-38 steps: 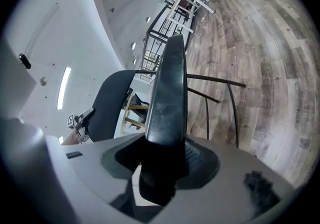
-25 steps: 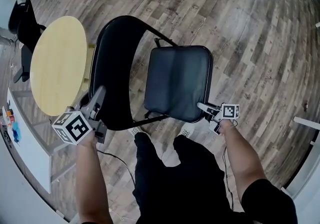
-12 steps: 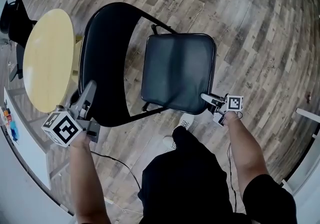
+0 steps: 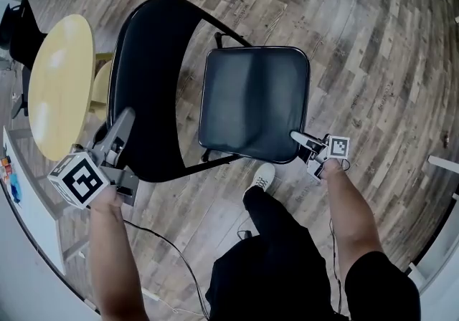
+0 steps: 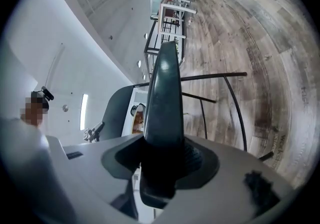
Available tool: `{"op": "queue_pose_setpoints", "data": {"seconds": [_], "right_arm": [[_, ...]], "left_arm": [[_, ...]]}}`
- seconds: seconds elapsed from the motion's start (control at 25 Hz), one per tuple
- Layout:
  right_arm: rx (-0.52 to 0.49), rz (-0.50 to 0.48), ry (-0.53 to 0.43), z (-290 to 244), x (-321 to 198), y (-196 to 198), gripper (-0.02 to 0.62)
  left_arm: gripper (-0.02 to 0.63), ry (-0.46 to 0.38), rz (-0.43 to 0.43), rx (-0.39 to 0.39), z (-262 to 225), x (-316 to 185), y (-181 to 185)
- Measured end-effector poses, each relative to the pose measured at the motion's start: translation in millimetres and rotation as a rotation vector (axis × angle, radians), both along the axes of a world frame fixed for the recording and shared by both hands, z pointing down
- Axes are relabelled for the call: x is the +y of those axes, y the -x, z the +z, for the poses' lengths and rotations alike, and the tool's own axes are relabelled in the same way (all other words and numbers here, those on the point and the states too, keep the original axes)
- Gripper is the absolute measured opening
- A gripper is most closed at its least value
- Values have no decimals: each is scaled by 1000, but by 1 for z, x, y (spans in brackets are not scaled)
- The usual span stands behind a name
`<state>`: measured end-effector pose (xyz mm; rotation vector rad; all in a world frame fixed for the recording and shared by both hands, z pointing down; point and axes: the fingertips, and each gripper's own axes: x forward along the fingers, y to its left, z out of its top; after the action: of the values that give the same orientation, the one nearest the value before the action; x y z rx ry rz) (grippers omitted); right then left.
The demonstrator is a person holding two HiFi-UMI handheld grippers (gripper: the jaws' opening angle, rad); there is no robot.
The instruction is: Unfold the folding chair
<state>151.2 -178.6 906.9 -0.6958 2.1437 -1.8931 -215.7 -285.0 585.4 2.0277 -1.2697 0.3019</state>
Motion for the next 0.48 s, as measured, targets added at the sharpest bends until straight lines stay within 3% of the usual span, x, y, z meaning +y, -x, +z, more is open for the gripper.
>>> {"op": "queue_pose_setpoints", "data": {"seconds": [0.16, 0.48], "right_arm": [[-31, 17, 0, 30, 7, -39, 193], [-41, 84, 23, 69, 1, -77, 193]], "left_arm": [[109, -14, -7, -27, 13, 11, -41], [109, -8, 8, 7, 26, 3, -68]]}}
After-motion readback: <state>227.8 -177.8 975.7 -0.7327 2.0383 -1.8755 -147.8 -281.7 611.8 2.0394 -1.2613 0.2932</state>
